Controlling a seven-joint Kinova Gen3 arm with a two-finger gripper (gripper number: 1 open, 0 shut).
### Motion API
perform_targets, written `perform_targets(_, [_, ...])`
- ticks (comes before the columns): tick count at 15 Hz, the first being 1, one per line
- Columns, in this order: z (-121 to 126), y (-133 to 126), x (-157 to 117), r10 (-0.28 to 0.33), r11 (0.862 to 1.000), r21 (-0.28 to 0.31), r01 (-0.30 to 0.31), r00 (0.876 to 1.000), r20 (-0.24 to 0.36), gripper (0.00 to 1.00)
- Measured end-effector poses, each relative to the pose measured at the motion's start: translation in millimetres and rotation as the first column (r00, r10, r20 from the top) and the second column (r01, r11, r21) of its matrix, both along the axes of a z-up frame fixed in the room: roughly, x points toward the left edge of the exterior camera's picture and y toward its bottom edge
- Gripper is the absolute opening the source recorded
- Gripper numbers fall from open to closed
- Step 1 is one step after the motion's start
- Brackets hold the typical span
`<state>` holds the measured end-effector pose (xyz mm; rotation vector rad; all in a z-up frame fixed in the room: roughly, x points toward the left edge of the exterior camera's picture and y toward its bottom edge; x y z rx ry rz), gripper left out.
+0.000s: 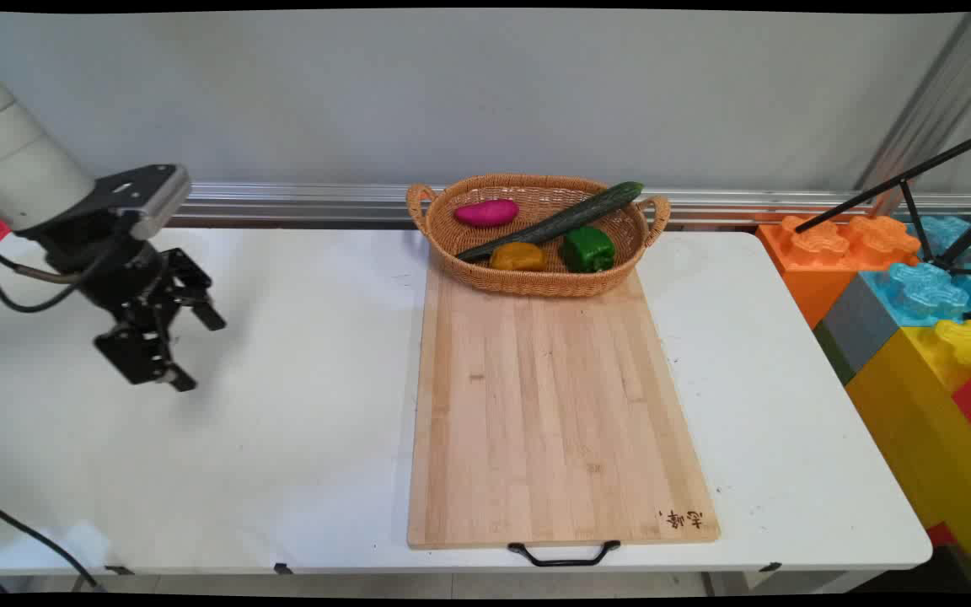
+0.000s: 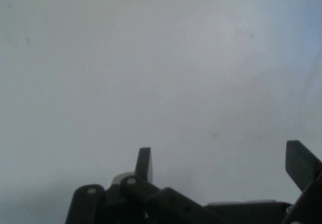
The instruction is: Pick up the cucumber from the vegetable basket
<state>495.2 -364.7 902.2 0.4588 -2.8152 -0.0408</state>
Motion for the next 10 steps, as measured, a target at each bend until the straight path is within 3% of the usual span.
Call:
perform_targets(5, [-3,-26,-33,0.005,0.995,-0.099,-0.014,0.996,-0.086,1.0])
perform_targets(10, [4,-74,-81,0.015,0.975,-0.219,-0.042,0.992,-0.121,1.0])
